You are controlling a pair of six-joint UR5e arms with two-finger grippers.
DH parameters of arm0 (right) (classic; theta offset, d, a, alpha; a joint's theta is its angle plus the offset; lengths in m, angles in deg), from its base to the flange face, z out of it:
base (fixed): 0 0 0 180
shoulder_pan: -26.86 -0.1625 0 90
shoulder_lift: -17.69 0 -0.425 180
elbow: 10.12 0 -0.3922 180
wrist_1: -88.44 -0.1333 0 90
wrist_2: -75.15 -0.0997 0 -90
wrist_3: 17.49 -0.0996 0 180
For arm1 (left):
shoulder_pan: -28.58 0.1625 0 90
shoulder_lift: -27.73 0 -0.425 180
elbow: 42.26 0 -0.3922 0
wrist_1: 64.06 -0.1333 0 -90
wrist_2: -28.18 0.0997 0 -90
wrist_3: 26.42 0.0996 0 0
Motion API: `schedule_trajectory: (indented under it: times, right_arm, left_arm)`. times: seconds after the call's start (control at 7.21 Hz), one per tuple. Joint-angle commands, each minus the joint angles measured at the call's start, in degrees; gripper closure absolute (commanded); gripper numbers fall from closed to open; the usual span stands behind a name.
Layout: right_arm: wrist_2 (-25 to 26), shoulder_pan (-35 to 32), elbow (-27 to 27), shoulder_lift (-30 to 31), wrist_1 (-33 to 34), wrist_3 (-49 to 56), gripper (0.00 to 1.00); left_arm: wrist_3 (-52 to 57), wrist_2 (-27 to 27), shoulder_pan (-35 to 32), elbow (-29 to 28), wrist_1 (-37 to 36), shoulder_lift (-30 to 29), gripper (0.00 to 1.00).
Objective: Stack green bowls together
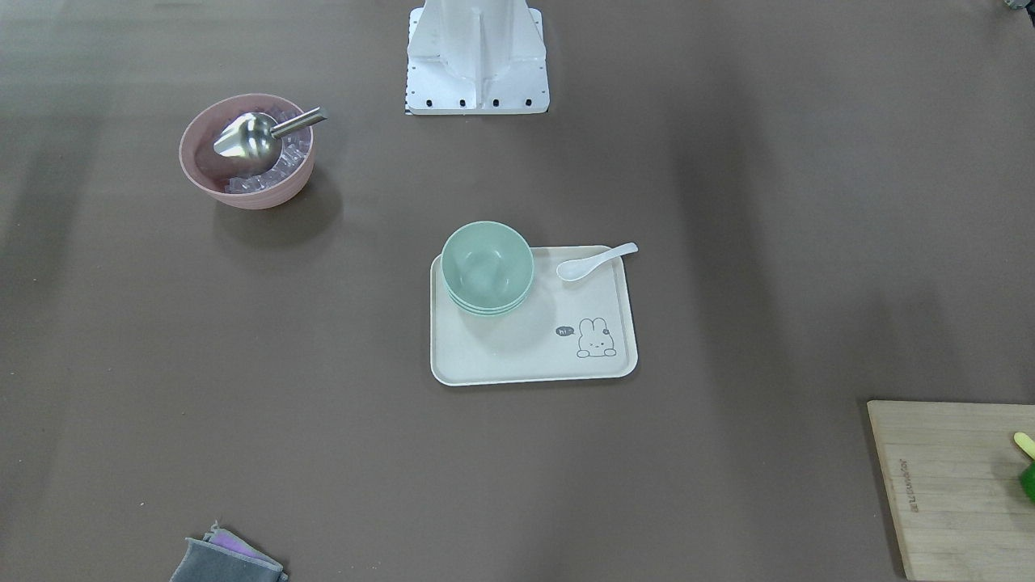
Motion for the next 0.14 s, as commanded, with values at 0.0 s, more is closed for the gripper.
schedule_trajectory:
  times: [0.0]
  right_arm:
    - [-0.79, 0.06, 0.09, 0.00, -0.04, 0.07, 0.00]
  left_arm:
    - [0.02, 0.01, 0.00, -0.07, 0.00, 0.00, 0.02]
